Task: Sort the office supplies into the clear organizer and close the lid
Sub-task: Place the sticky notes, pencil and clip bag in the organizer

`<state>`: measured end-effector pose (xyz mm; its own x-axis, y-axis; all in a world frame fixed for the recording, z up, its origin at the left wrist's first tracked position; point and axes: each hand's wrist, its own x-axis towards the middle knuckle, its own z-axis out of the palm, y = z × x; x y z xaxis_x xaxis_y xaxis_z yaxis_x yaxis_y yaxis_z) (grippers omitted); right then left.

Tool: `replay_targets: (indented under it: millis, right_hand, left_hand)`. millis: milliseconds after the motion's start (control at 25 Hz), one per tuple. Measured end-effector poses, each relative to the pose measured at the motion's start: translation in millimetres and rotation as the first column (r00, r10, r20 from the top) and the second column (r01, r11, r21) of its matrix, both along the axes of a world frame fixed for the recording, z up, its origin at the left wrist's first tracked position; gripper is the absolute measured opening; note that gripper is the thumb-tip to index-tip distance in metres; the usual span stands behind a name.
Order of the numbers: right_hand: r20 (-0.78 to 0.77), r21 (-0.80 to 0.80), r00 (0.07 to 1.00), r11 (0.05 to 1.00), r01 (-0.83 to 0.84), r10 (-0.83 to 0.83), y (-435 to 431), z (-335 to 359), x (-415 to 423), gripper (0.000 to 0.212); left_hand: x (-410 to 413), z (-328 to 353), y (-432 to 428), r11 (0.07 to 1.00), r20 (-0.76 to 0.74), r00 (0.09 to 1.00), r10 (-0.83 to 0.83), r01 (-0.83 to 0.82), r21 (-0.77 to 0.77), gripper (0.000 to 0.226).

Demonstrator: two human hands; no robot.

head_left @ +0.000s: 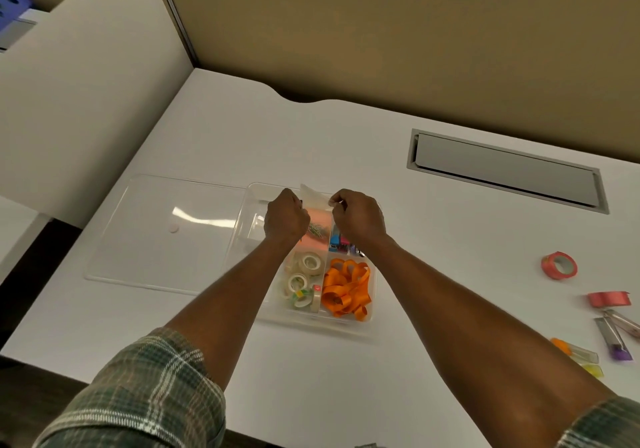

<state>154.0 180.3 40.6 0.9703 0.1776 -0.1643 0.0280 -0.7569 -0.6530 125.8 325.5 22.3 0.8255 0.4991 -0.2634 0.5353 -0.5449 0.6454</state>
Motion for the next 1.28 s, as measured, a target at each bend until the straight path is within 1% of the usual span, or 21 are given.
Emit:
replay_targets:
  millis: [80,160,200,280,360,440,520,600,640,680,720,800,840,880,960,1040,1120,1240,1280]
  right_hand:
    - [-0.065,0.026,0.998,1.0,-0.003,0.005,2.1,-1.5,5.3,0.027]
    - [-0.103,-0.001,0.995,1.0,-0.012,0.012,3.8,-3.5,11.0,0.027]
    - [-0.094,-0.034,0.995,0.999,-0.02,0.017,4.7,-4.7,13.1,0.025]
    - [-0.021,-0.115,0.999,0.992,-0.052,0.05,7.9,-6.8,13.9,0.024]
    - [0.068,-0.21,0.99,0.972,-0.109,0.125,11.4,-9.4,14.3,0.027]
    - [0.117,-0.279,0.975,0.948,-0.153,0.191,13.6,-11.4,14.0,0.029]
    - [0.133,-0.277,0.971,0.948,-0.158,0.2,13.9,-12.0,12.8,0.028]
    - [0.127,-0.241,0.973,0.958,-0.158,0.193,12.7,-10.6,12.6,0.026]
    - [0.12,-0.222,0.974,0.961,-0.164,0.194,12.3,-9.3,12.7,0.026]
    - [0.117,-0.207,0.974,0.964,-0.167,0.194,12.1,-7.4,12.7,0.025]
    - [0.118,-0.191,0.975,0.968,-0.163,0.187,12.1,-4.7,13.1,0.024]
    - [0.137,-0.147,0.975,0.977,-0.153,0.173,12.1,0.9,14.4,0.023]
    - [0.156,-0.123,0.972,0.979,-0.16,0.178,12.3,3.4,14.1,0.022]
    - [0.186,-0.103,0.964,0.98,-0.172,0.189,12.7,5.6,12.6,0.021]
    - [0.279,-0.097,0.935,0.975,-0.201,0.221,11.3,7.2,7.6,0.018]
    - [0.336,-0.167,0.896,0.954,-0.249,0.292,6.1,2.5,-1.5,0.017]
    - [0.282,-0.286,0.865,0.897,-0.336,0.414,-0.4,-7.5,-14.7,0.017]
    - [0.143,-0.382,0.834,0.807,-0.45,0.533,-7.5,-24.2,-31.6,0.021]
    - [0.107,-0.417,0.814,0.769,-0.485,0.571,-8.0,-28.4,-35.3,0.027]
  left_hand:
    - [-0.1,-1.5,-3.4,1.0,0.008,1.0,-0.007,0.007,0.0,0.009]
    - [-0.5,-1.5,-5.8,1.0,0.014,1.0,-0.026,0.026,-0.006,0.007]
    - [-0.6,-1.7,-6.2,0.999,0.015,0.999,-0.041,0.041,-0.006,0.006]
    - [-0.7,-0.7,-5.7,0.997,0.007,0.997,-0.08,0.08,0.001,0.008]
    - [-0.3,-0.9,-3.9,0.989,-0.031,0.99,-0.138,0.139,0.039,0.011]
    - [-1.4,-2.4,-3.1,0.977,-0.073,0.979,-0.19,0.195,0.082,0.014]
    - [-3.6,-1.5,-3.6,0.971,-0.044,0.978,-0.202,0.206,0.118,0.019]
    - [-4.9,0.6,-3.2,0.952,0.056,0.973,-0.223,0.205,0.225,0.041]
    - [-4.2,1.0,-1.2,0.927,0.087,0.96,-0.268,0.232,0.295,0.054]
    - [-3.2,1.5,1.9,0.889,0.084,0.939,-0.333,0.283,0.36,0.061]
    - [-1.6,2.3,6.0,0.843,0.057,0.913,-0.403,0.346,0.412,0.057]
    - [0.4,4.7,15.3,0.756,0.015,0.867,-0.498,0.426,0.497,0.031]
    - [0.5,6.7,19.7,0.739,0.045,0.854,-0.519,0.422,0.526,0.02]
    - [0.2,7.7,23.5,0.735,0.092,0.843,-0.53,0.402,0.546,0.014]
    - [-2.5,7.3,28.5,0.723,0.176,0.82,-0.545,0.353,0.594,0.008]
    - [-10.6,2.5,33.6,0.679,0.184,0.784,-0.593,0.364,0.637,0.006]
    - [-24.8,-8.2,39.3,0.605,0.105,0.73,-0.675,0.467,0.644,0.011]
    - [-44.3,-26.6,46.6,0.421,-0.094,0.614,-0.784,0.636,0.647,0.028]
    - [-47.8,-29.5,47.9,0.385,-0.127,0.585,-0.801,0.665,0.64,0.034]
